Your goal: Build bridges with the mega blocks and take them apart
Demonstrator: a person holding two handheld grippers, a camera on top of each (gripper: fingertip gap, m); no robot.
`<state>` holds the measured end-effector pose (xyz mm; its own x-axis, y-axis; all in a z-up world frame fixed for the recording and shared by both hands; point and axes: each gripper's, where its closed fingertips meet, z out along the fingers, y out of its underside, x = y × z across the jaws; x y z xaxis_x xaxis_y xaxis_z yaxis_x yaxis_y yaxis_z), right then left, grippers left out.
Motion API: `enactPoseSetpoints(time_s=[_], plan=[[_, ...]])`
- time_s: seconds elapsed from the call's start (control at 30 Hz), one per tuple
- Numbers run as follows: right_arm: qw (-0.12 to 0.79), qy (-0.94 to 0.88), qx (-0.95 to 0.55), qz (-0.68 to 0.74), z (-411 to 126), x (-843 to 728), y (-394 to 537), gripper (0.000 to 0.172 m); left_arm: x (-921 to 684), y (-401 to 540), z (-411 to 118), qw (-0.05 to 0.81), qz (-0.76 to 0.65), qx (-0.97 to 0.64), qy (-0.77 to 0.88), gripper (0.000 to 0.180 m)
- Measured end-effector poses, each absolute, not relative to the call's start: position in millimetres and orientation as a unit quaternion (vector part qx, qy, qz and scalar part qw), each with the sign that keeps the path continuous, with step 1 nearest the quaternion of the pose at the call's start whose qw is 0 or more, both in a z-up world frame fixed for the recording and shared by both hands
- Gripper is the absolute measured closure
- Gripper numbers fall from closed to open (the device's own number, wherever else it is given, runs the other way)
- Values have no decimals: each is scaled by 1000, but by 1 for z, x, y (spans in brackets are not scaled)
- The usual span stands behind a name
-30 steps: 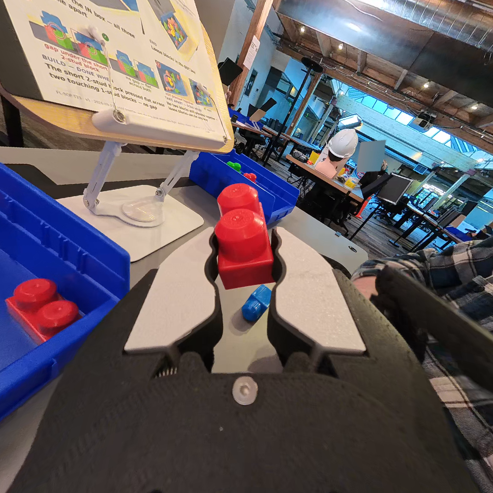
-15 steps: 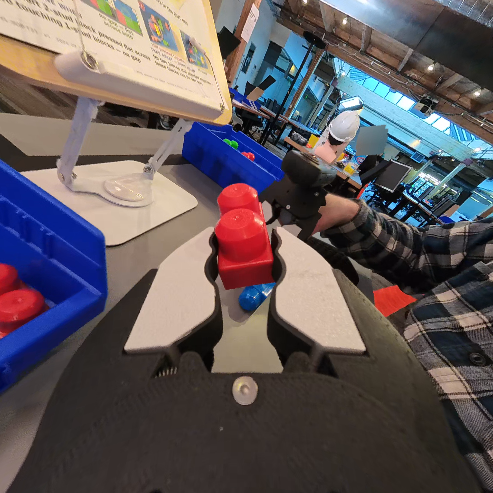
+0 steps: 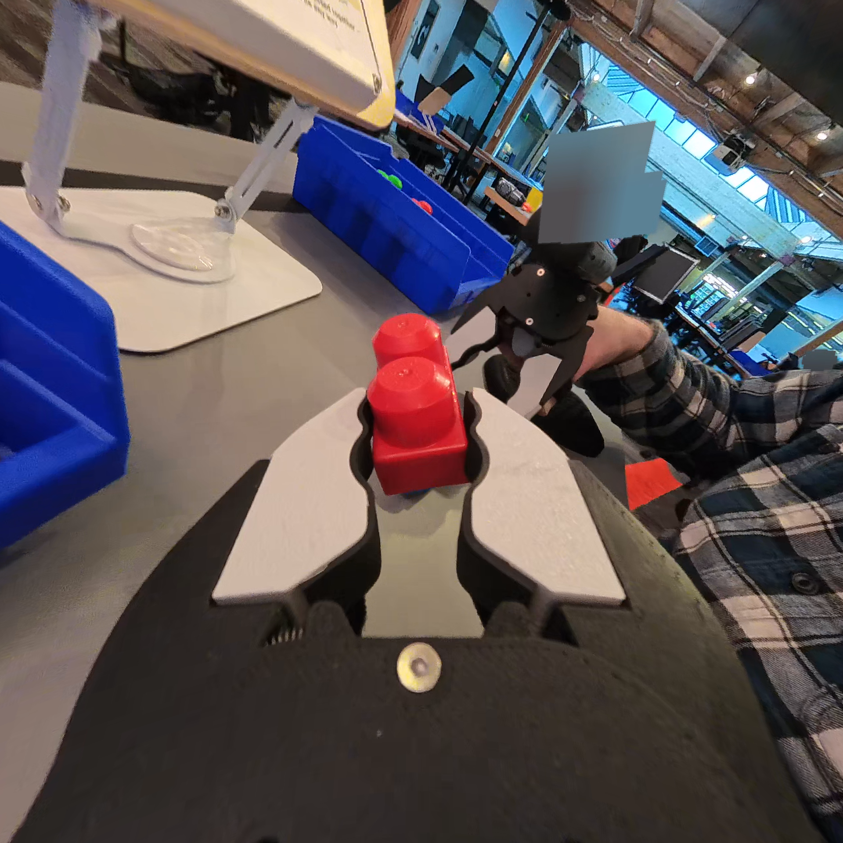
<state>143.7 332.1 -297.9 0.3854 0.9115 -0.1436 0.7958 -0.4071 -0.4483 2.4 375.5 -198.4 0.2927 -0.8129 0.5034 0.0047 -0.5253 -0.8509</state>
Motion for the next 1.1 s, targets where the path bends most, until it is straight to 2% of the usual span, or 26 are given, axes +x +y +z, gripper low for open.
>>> enactPoseSetpoints(time_s=[0.1, 0.3, 0.37, 0.53, 0.67, 0.73, 0.8, 0.97, 1.07, 1.1], plan=[[177, -521, -808, 210, -298, 125, 326, 106, 7, 372, -206, 381, -524, -705, 288, 144], [174, -534, -798, 222, -295, 111, 320, 101, 11, 367, -209, 375, -524, -706, 292, 144], [186, -528, -807, 187, -288, 126, 329, 97, 13, 366, -213, 374, -517, -710, 299, 145], [296, -507, -755, 293, -226, 102, 335, 114, 44, 337, -209, 348, -520, -669, 402, 144], [278, -517, -714, 380, -207, 78, 324, 120, 71, 307, -213, 295, -499, -637, 508, 144], [244, -538, -694, 411, -207, 74, 313, 138, 77, 304, -214, 288, -486, -631, 532, 144], [231, -537, -687, 431, -205, 75, 310, 142, 79, 305, -211, 284, -498, -624, 532, 144], [257, -537, -691, 411, -197, 92, 319, 142, 94, 315, -199, 298, -531, -615, 501, 144], [288, -526, -728, 333, -204, 121, 344, 142, 89, 334, -202, 330, -481, -639, 502, 129], [292, -522, -747, 290, -213, 135, 356, 142, 83, 338, -207, 336, -453, -645, 516, 129]])
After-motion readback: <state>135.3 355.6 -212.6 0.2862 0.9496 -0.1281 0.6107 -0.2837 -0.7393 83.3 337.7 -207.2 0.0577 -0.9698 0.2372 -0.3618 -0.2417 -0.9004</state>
